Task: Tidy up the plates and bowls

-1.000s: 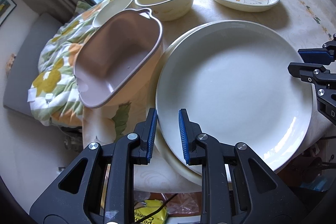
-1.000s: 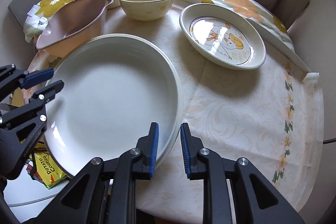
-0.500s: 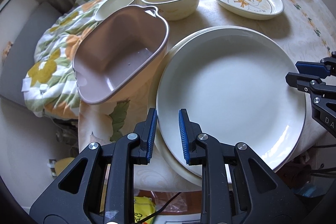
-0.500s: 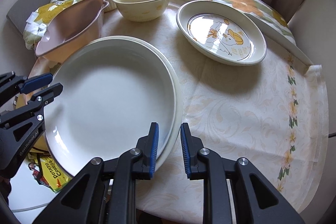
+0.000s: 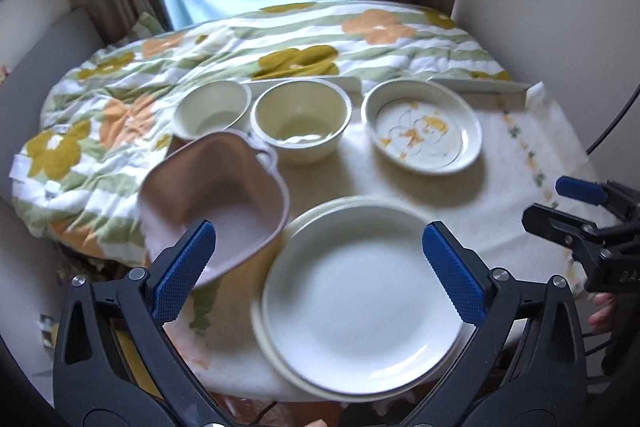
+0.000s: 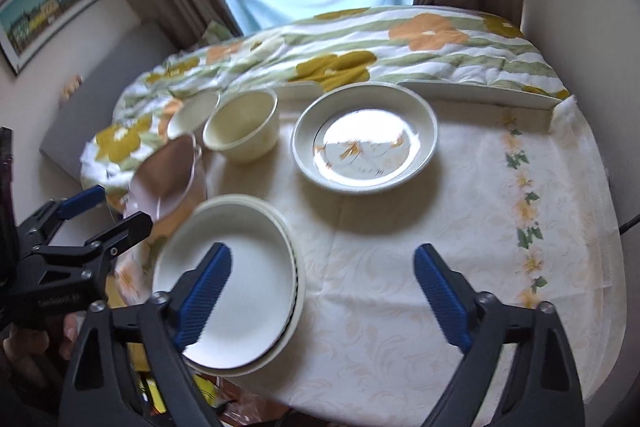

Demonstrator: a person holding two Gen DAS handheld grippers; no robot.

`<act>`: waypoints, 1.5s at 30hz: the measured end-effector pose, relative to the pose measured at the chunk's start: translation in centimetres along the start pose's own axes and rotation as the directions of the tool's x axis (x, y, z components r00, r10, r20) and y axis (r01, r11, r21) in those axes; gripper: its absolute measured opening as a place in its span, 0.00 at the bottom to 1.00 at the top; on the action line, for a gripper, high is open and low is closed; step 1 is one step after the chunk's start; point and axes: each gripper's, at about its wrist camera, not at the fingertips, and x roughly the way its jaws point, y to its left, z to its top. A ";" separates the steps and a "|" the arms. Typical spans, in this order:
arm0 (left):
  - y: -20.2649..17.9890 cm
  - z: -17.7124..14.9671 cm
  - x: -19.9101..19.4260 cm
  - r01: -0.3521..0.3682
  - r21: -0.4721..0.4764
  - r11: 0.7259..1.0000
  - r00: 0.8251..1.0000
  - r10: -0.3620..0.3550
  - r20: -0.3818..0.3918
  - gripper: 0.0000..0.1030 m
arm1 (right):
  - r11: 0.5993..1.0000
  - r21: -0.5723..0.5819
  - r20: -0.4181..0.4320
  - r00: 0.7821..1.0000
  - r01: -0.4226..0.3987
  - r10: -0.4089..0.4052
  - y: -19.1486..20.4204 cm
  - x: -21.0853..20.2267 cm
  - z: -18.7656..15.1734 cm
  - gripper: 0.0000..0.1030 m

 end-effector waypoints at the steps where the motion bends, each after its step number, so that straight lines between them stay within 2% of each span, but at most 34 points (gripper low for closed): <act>1: 0.0 0.7 0.2 0.032 -0.014 0.999 0.999 -0.032 -0.001 1.00 | 1.000 0.014 0.006 1.000 0.000 0.000 -0.6 -0.5 0.5 0.97; 3: 0.1 2.4 1.0 0.098 -0.066 0.993 0.995 -0.099 -0.004 1.00 | 1.000 0.028 0.011 1.000 0.002 -0.002 -1.9 -1.0 2.0 0.97; 6: -0.5 3.9 2.5 0.161 -0.143 0.977 0.986 -0.165 -0.021 1.00 | 1.000 0.018 -0.045 0.999 0.023 -0.023 -4.1 -0.9 4.4 0.97; 10: -1.9 5.1 5.9 0.200 -0.228 0.953 0.973 -0.220 -0.066 0.99 | 1.000 -0.012 -0.051 0.999 0.005 -0.006 -7.1 0.1 7.3 0.97; 13: -2.9 5.7 8.7 0.171 -0.260 0.950 0.972 -0.205 -0.112 0.98 | 0.998 -0.050 -0.118 0.993 -0.026 0.020 -9.0 3.3 9.2 0.97; 15: -3.5 5.9 10.8 0.157 -0.291 0.944 0.967 -0.207 -0.151 0.91 | 0.995 -0.065 -0.162 0.985 -0.073 0.062 -10.4 5.8 10.4 0.97; 17: -4.0 5.9 13.0 0.138 -0.321 0.937 0.958 -0.208 -0.196 0.78 | 0.991 -0.081 -0.196 0.976 -0.109 0.092 -11.4 8.0 11.2 0.95; 19: -4.6 5.7 15.2 0.111 -0.347 0.931 0.951 -0.201 -0.234 0.67 | 0.984 -0.104 -0.246 0.962 -0.145 0.116 -12.3 10.6 11.8 0.77; 20: -4.7 5.6 16.1 0.094 -0.358 0.929 0.949 -0.192 -0.249 0.60 | 0.980 -0.115 -0.270 0.954 -0.164 0.128 -12.6 11.8 12.0 0.74; 22: -4.8 5.4 17.7 0.059 -0.386 0.921 0.946 -0.175 -0.273 0.54 | 0.971 -0.140 -0.307 0.941 -0.196 0.145 -12.9 13.7 12.1 0.60; 23: -4.7 5.2 18.4 0.047 -0.404 0.913 0.943 -0.174 -0.283 0.48 | 0.964 -0.152 -0.327 0.932 -0.217 0.158 -13.0 14.6 12.3 0.57; 26: -4.8 5.0 19.8 0.009 -0.424 0.906 0.940 -0.153 -0.306 0.41 | 0.949 -0.180 -0.353 0.918 -0.258 0.182 -13.2 16.5 12.7 0.50; 28: -4.8 4.9 20.5 -0.013 -0.436 0.900 0.938 -0.140 -0.317 0.37 | 0.939 -0.195 -0.364 0.910 -0.283 0.198 -13.2 17.3 13.0 0.39; 30: -4.7 4.9 20.6 -0.028 -0.439 0.898 0.942 -0.122 -0.311 0.31 | 0.927 -0.212 -0.372 0.902 -0.310 0.217 -13.2 17.9 13.3 0.32; 32: -4.7 5.0 20.7 -0.041 -0.436 0.899 0.945 -0.107 -0.309 0.20 | 0.913 -0.221 -0.372 0.895 -0.342 0.245 -13.1 18.2 13.5 0.28; 34: -4.6 5.1 20.6 -0.031 -0.446 0.894 0.947 -0.116 -0.298 0.16 | 0.905 -0.236 -0.376 0.892 -0.353 0.250 -13.1 18.6 13.6 0.25; 39: -5.0 5.3 20.5 -0.046 -0.430 0.902 0.951 -0.093 -0.296 0.16 | 0.890 -0.268 -0.391 0.886 -0.370 0.250 -13.0 19.2 13.6 0.23; 45: -5.8 6.1 18.9 -0.062 -0.375 0.925 0.961 -0.047 -0.274 0.16 | 0.886 -0.273 -0.378 0.889 -0.375 0.260 -13.1 18.1 13.8 0.23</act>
